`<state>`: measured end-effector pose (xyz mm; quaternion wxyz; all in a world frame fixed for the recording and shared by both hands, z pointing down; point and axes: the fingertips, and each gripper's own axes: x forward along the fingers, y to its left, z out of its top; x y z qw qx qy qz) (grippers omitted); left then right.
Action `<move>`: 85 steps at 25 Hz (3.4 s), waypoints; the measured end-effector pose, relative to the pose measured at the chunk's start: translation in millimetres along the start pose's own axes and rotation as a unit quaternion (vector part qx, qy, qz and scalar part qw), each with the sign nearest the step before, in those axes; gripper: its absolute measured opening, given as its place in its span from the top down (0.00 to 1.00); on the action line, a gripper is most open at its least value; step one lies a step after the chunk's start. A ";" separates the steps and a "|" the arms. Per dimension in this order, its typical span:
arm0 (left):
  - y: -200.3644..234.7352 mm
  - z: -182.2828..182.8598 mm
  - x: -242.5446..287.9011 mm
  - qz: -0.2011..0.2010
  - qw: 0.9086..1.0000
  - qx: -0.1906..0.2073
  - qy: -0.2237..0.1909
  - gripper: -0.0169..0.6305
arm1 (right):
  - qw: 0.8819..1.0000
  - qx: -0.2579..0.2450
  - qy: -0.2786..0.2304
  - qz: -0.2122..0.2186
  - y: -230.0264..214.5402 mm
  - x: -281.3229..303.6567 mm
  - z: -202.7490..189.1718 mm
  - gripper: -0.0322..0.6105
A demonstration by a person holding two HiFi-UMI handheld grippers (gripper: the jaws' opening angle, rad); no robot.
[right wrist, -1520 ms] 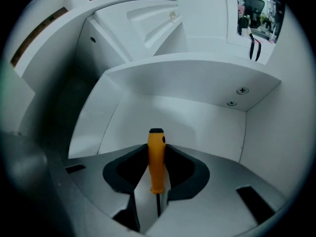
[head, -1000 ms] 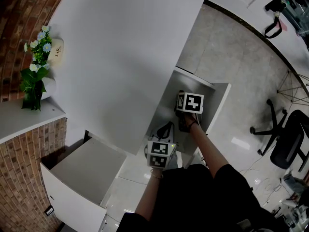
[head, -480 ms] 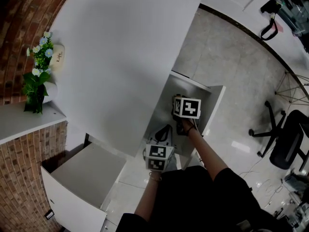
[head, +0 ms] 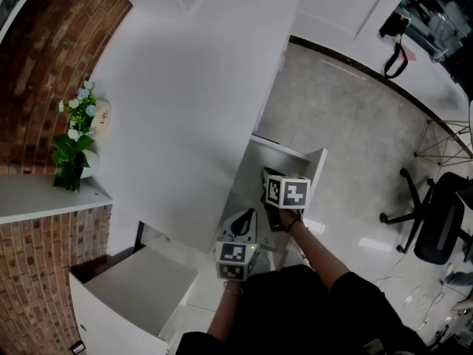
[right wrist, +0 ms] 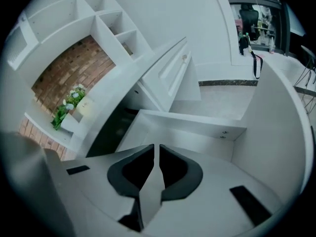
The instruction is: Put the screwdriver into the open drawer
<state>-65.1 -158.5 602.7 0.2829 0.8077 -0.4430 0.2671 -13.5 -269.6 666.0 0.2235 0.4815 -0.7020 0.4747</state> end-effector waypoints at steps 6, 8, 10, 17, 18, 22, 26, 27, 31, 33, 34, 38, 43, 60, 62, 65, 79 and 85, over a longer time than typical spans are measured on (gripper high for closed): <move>-14.9 28.8 -18.9 -0.005 0.998 -0.007 -0.063 0.96 | 0.996 -0.042 -0.053 0.056 25.0 -48.9 19.9 0.92; -16.8 38.9 -27.3 -0.005 0.997 -0.006 -0.076 0.96 | 0.992 -0.062 -0.072 0.080 35.0 -64.9 25.0 0.92; -16.5 50.0 -34.5 -0.004 0.996 -0.002 -0.091 0.96 | 0.987 -0.087 -0.092 0.101 44.1 -80.0 29.9 0.92; -19.5 84.6 -59.5 -0.001 0.990 0.014 -0.140 0.96 | 0.967 -0.122 -0.161 0.155 60.9 -138.9 45.1 0.92; -21.1 87.5 -64.3 -0.001 0.989 0.016 -0.144 0.96 | 0.964 -0.124 -0.170 0.160 63.0 -147.6 45.7 0.92; -20.4 96.1 -81.2 0.007 0.988 0.051 -0.142 0.96 | 0.954 -0.141 -0.200 0.176 71.0 -177.0 49.9 0.92; -29.6 118.1 -96.9 -0.002 0.980 0.041 -0.196 0.96 | 0.942 -0.158 -0.230 0.185 75.8 -203.3 54.0 0.93; -30.5 121.9 -101.0 -0.002 0.978 0.042 -0.203 0.96 | 0.939 -0.164 -0.237 0.186 77.2 -209.1 55.2 0.93; -33.7 134.5 -116.5 -0.001 0.973 0.054 -0.222 0.96 | 0.927 -0.181 -0.266 0.190 82.0 -232.2 61.2 0.93; -33.9 139.1 -123.4 0.003 0.972 0.067 -0.226 0.96 | 0.922 -0.186 -0.282 0.188 82.0 -242.7 65.5 0.93; -33.9 141.5 -126.7 0.005 0.971 0.072 -0.229 0.96 | 0.920 -0.189 -0.290 0.186 81.1 -247.2 67.8 0.93; -38.9 154.8 -140.0 0.000 0.963 0.064 -0.263 0.96 | 0.907 -0.202 -0.325 0.176 78.5 -266.1 75.6 0.93; -39.0 168.3 -158.1 0.009 0.954 0.063 -0.293 0.96 | 0.893 -0.206 -0.359 0.176 76.7 -290.5 84.6 0.93; -31.3 187.5 -195.2 0.054 0.936 0.076 -0.340 0.96 | 0.869 -0.217 -0.415 0.162 65.1 -340.3 99.6 0.93; -31.3 187.5 -196.3 0.054 0.936 0.074 -0.340 0.96 | 0.869 -0.218 -0.414 0.160 64.2 -340.8 99.2 0.93; -31.9 187.4 -197.0 0.055 0.936 0.074 -0.340 0.96 | 0.868 -0.219 -0.415 0.160 63.6 -343.1 99.9 0.93; -27.8 185.9 -197.3 0.064 0.936 0.079 -0.337 0.96 | 0.869 -0.231 -0.411 0.148 59.9 -341.9 99.3 0.93; -29.5 185.9 -195.0 0.064 0.936 0.075 -0.337 0.96 | 0.870 -0.226 -0.413 0.148 54.8 -343.5 99.9 0.93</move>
